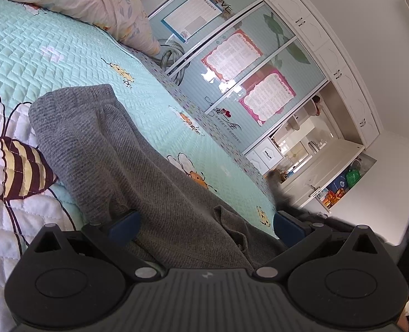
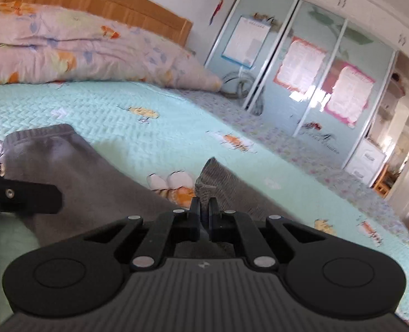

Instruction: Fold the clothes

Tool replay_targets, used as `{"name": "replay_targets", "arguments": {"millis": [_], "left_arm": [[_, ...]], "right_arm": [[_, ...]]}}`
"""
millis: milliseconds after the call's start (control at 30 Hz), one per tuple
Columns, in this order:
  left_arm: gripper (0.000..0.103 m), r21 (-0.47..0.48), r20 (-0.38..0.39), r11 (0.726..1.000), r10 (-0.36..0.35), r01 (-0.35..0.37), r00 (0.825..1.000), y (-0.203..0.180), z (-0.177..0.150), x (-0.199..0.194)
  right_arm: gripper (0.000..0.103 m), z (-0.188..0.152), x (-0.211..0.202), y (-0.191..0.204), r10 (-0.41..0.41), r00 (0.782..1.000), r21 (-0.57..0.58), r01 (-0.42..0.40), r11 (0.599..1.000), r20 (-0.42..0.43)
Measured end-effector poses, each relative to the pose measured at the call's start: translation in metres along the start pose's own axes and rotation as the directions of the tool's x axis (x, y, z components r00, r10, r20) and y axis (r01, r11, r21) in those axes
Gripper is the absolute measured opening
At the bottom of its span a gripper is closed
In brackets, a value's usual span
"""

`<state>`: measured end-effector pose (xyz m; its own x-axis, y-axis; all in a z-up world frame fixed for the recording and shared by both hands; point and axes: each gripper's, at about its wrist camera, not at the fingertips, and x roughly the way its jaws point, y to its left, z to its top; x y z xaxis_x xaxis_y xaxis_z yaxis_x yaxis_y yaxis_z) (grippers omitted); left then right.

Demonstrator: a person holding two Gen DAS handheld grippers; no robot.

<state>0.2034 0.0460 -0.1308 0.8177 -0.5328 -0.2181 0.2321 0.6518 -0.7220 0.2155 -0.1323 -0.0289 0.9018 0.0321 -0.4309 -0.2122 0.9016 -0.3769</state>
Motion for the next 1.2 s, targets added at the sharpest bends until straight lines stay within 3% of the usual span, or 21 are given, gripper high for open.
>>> {"name": "replay_targets", "arguments": {"millis": [67,133,233,333,400,467,500,567,600,700,733,767,833,933,1000,1100,1200], "left_arm": [[0.102,0.001,-0.001,1.000,-0.002,0.002,1.000,0.000,0.000,-0.001],[0.102,-0.002,-0.003,1.000,-0.005,0.005,1.000,0.001,0.000,-0.001],[0.102,0.000,-0.005,1.000,0.006,-0.006,1.000,-0.001,0.000,0.000],[0.102,0.010,-0.009,1.000,0.012,-0.012,1.000,-0.002,-0.001,0.002],[0.102,0.012,-0.011,1.000,0.013,-0.013,1.000,-0.002,-0.001,0.003],[0.102,0.010,-0.010,1.000,0.008,-0.008,1.000,-0.001,-0.001,0.001],[0.102,0.007,-0.009,1.000,0.007,-0.007,1.000,-0.001,0.000,0.001],[0.102,0.005,-0.008,1.000,0.008,-0.008,1.000,-0.001,0.000,0.002],[0.102,0.007,-0.008,1.000,0.009,-0.009,1.000,-0.001,-0.001,0.002],[0.102,0.008,-0.007,1.000,0.010,-0.010,1.000,-0.002,-0.001,0.002],[0.102,0.008,-0.007,1.000,0.010,-0.010,1.000,-0.002,-0.001,0.003],[0.102,0.009,-0.006,1.000,0.010,-0.010,1.000,-0.002,-0.002,0.003],[0.102,0.009,-0.005,1.000,0.008,-0.008,1.000,-0.002,-0.003,0.002],[0.102,0.006,-0.003,1.000,0.005,-0.005,1.000,-0.001,-0.003,0.002],[0.102,0.005,-0.003,1.000,0.004,-0.004,1.000,-0.001,-0.004,0.002],[0.102,0.005,-0.001,1.000,0.002,-0.002,1.000,0.008,-0.006,0.005],[0.102,0.006,-0.002,1.000,0.003,-0.003,1.000,0.009,-0.007,0.006]], "right_arm": [[0.007,-0.018,0.023,0.008,0.041,0.993,-0.009,-0.043,0.999,-0.113],[0.007,-0.037,0.031,0.008,0.077,0.986,0.052,-0.070,0.996,-0.149],[0.007,-0.037,0.020,0.001,0.102,0.989,0.112,-0.091,0.990,-0.102],[0.004,-0.033,0.008,0.005,0.156,0.986,0.070,-0.152,0.986,-0.062],[0.007,-0.040,0.016,0.013,0.183,0.977,0.024,-0.181,0.983,-0.113],[0.008,-0.040,0.012,0.013,0.176,0.980,0.030,-0.174,0.984,-0.095],[0.010,-0.037,0.007,0.008,0.184,0.980,0.075,-0.178,0.981,-0.078],[0.026,-0.031,-0.006,-0.005,0.214,0.977,0.150,-0.210,0.966,-0.012],[0.029,-0.028,-0.014,-0.010,0.220,0.975,0.176,-0.221,0.959,0.023],[0.042,-0.024,-0.019,-0.028,0.181,0.980,0.243,-0.197,0.950,0.085],[0.056,-0.023,-0.015,-0.036,0.162,0.983,0.271,-0.180,0.946,0.086],[0.065,-0.025,-0.005,-0.042,0.139,0.988,0.295,-0.152,0.943,0.064],[0.064,-0.029,0.015,-0.051,0.104,0.995,0.338,-0.102,0.935,0.013],[0.062,-0.044,0.042,-0.035,0.228,0.966,0.352,-0.172,0.920,-0.123],[0.061,-0.046,0.025,-0.024,0.170,0.983,0.283,-0.145,0.948,-0.066],[0.064,-0.049,-0.004,-0.040,0.053,0.998,0.320,-0.062,0.945,0.036],[0.073,-0.066,-0.009,-0.079,-0.073,0.997,0.380,0.063,0.923,0.013]]}}
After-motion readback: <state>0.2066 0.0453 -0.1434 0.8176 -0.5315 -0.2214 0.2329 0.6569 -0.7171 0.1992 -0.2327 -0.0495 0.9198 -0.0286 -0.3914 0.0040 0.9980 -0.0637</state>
